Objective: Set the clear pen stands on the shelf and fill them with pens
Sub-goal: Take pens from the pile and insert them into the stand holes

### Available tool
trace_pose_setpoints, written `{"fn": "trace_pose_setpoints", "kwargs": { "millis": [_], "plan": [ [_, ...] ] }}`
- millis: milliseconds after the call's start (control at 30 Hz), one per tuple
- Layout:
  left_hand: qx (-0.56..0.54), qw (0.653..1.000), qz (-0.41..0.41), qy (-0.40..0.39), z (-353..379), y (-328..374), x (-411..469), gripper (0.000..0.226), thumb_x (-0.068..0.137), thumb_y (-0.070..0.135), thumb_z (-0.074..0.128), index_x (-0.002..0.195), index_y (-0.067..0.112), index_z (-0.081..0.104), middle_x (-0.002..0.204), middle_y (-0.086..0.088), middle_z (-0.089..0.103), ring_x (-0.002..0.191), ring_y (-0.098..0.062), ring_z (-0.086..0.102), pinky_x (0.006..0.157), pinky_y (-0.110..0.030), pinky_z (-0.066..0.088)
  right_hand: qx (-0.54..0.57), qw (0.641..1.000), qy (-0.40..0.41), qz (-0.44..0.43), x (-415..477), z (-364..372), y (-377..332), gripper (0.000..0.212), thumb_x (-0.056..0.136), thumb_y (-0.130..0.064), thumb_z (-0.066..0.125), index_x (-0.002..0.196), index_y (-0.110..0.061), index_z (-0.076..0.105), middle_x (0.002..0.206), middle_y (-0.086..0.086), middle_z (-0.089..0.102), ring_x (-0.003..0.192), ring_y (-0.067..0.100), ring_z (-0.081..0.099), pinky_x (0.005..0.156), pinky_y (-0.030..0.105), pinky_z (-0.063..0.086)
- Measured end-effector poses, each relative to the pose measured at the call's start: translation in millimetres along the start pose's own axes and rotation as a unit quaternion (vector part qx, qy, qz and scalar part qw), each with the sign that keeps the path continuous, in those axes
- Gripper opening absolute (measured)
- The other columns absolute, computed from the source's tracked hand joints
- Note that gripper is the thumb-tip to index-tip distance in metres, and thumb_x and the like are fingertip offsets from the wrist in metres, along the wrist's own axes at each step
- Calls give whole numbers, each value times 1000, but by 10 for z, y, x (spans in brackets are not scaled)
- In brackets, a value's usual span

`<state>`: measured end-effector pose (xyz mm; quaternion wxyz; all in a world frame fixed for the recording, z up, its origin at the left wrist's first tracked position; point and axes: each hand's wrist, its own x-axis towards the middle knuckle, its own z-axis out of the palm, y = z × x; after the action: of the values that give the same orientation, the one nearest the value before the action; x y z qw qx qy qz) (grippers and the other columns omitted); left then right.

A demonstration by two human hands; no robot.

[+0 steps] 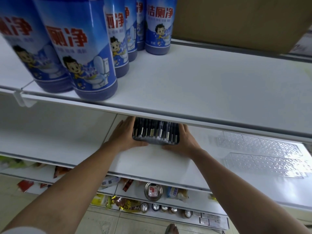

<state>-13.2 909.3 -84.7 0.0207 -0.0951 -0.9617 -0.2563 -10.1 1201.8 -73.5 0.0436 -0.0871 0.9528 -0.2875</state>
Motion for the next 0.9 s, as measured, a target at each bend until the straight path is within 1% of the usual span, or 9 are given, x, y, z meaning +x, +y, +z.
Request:
{"fn": "trace_pose_setpoints", "kwargs": {
  "millis": [100,167,333,433,500,633,767,833,900],
  "plan": [
    [-8,1000,1,-3,-2,-4,-2,130,58,76,89,160,23,27,157,-1,45,143,-25,44,117,-52,39,-26,1000,13,10,-28,6,-4,115,51,-79,81,146,-25,42,142,7,51,130,29,51,108,45,49],
    [-15,1000,1,-3,-4,-8,-11,132,59,74,90,161,23,25,159,-1,43,144,-24,43,117,-51,39,-39,999,5,22,-33,10,1,121,48,-86,76,148,-26,39,142,6,49,131,28,48,111,46,47],
    [-19,1000,9,-4,-25,15,-20,133,61,69,92,163,20,23,162,-3,42,146,-25,42,119,-50,37,-37,999,-12,21,-28,-19,-15,124,49,-82,79,151,-27,35,145,5,46,133,27,46,111,46,47],
    [-12,1000,4,-12,-43,42,-15,131,63,65,94,162,18,23,160,-5,43,145,-25,43,119,-45,36,-42,999,-13,18,-20,-21,-15,123,52,-79,83,152,-26,36,145,6,47,133,28,47,111,46,47],
    [-3,1000,3,-16,-49,42,-7,129,63,67,93,161,18,25,159,-4,44,144,-25,43,118,-43,35,-46,999,-11,18,-22,-13,-20,124,50,-82,81,151,-26,36,145,6,48,133,28,48,110,46,47],
    [-5,1000,6,-18,-48,27,3,128,60,68,93,159,20,28,157,-2,46,142,-24,44,117,-43,36,-60,998,-8,22,-23,6,-18,128,46,-92,72,149,-25,37,144,5,49,132,27,47,112,46,46],
    [-23,999,-4,-34,-85,11,15,133,53,74,91,158,24,28,154,0,46,139,-25,47,113,-44,43,-54,998,-6,22,-13,15,21,129,45,-92,75,149,-27,36,142,2,46,132,25,45,112,48,46],
    [-40,998,-11,-44,-105,-13,12,139,51,75,92,162,27,22,159,2,41,143,-26,44,113,-43,44,-34,999,-4,19,-10,12,48,127,45,-87,81,148,-30,34,141,0,43,132,23,45,110,50,48],
    [-59,996,-23,-54,-119,-43,-6,148,51,75,93,166,32,10,168,5,30,149,-26,38,117,-44,42,-13,1000,-7,19,-34,-4,46,126,44,-81,87,147,-33,32,140,-2,39,132,21,44,108,50,51]
  ]
}}
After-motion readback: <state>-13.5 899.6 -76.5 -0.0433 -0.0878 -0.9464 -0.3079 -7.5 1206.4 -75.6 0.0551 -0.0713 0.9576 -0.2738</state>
